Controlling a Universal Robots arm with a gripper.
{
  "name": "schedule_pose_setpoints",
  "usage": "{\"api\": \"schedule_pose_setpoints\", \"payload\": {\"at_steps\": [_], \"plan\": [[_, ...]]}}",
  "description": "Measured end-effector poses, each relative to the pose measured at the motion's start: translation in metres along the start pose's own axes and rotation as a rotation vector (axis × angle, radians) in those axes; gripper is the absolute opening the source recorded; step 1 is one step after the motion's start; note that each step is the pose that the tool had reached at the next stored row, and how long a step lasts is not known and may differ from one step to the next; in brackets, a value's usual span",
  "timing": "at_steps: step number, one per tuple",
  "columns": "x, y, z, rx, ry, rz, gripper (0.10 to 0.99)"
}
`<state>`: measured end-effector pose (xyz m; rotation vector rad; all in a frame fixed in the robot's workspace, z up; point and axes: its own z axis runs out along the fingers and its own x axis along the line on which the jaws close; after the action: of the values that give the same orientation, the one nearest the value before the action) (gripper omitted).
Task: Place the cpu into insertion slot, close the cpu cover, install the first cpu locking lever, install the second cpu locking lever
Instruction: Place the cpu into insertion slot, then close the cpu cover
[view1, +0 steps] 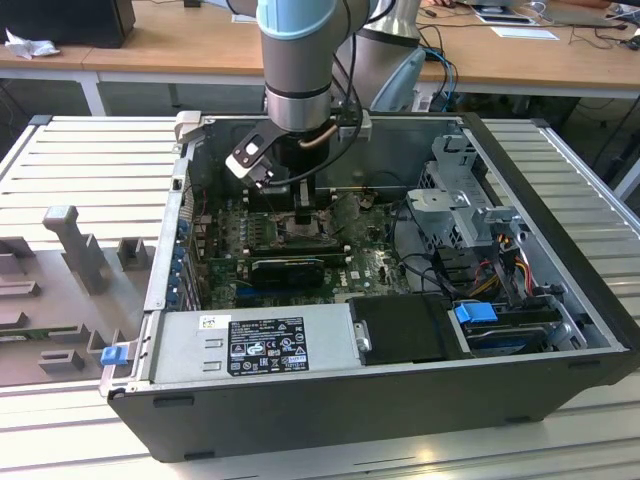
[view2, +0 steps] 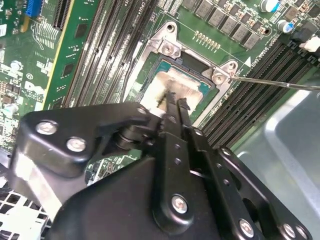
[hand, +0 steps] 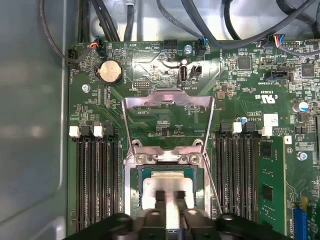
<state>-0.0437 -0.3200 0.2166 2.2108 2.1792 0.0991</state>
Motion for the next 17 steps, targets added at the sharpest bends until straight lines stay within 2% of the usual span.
{"api": "schedule_pose_setpoints", "payload": {"at_steps": [1, 12, 13, 14, 15, 17], "plan": [[0.0000, 0.0001, -0.0012, 0.000, -0.0007, 0.000, 0.106], [0.0003, 0.0010, -0.0134, 0.000, -0.0016, 0.000, 0.106], [0.0004, 0.0014, -0.0200, 0.000, -0.0017, 0.000, 0.106], [0.0006, 0.0046, -0.0243, 0.005, -0.0017, 0.000, 0.106], [0.0006, 0.0105, -0.0240, 0.010, -0.0018, 0.000, 0.106], [0.0007, 0.0107, -0.0269, 0.010, -0.0019, 0.000, 0.106]]}}
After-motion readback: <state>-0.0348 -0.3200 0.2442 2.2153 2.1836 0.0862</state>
